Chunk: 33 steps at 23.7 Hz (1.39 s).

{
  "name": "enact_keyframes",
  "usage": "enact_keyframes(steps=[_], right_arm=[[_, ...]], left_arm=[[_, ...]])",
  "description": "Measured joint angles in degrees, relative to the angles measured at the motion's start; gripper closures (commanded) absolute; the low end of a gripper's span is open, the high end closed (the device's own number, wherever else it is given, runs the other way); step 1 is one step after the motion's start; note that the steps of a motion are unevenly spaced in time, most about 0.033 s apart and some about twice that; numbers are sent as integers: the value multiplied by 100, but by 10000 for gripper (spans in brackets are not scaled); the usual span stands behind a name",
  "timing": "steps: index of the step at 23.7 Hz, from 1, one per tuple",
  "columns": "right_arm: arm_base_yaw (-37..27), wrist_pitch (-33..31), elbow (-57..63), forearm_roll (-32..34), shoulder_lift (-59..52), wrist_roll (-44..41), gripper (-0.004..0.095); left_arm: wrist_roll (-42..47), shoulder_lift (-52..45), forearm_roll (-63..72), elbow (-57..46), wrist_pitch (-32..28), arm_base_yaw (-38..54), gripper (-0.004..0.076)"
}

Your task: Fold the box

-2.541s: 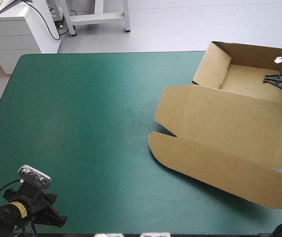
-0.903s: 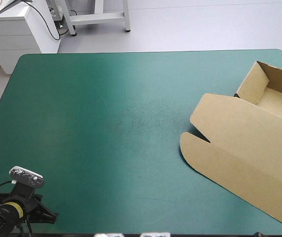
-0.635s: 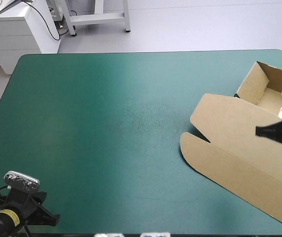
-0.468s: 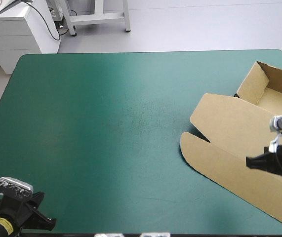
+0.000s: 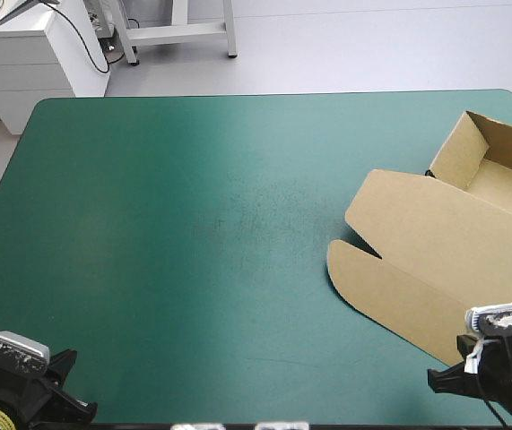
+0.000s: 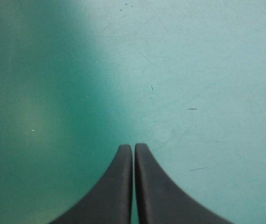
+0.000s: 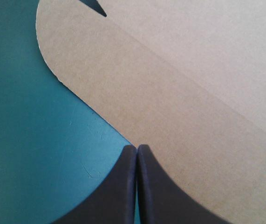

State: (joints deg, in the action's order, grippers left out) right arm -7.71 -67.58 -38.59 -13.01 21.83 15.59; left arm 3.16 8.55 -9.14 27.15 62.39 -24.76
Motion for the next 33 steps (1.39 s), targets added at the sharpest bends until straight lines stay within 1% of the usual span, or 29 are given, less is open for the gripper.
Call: enact_keyframes(steps=[4, 8, 12, 17, 33], right_arm=[[0, 91, 394, -6, -403, 151, 927], [0, 379, 779, -12, -696, 174, 929], [0, 518, 1096, -82, -710, 174, 929], [0, 565, 1103, -170, -710, 169, 929], [0, 582, 1103, -176, -710, 169, 929]], left_arm=[[0, 0, 0, 0, 6, 0, 731], [0, -6, 0, 0, 12, 0, 731], [0, -17, 0, 0, 12, 0, 731], [0, -23, 0, 0, 12, 0, 731], [0, -23, 0, 0, 12, 0, 731]])
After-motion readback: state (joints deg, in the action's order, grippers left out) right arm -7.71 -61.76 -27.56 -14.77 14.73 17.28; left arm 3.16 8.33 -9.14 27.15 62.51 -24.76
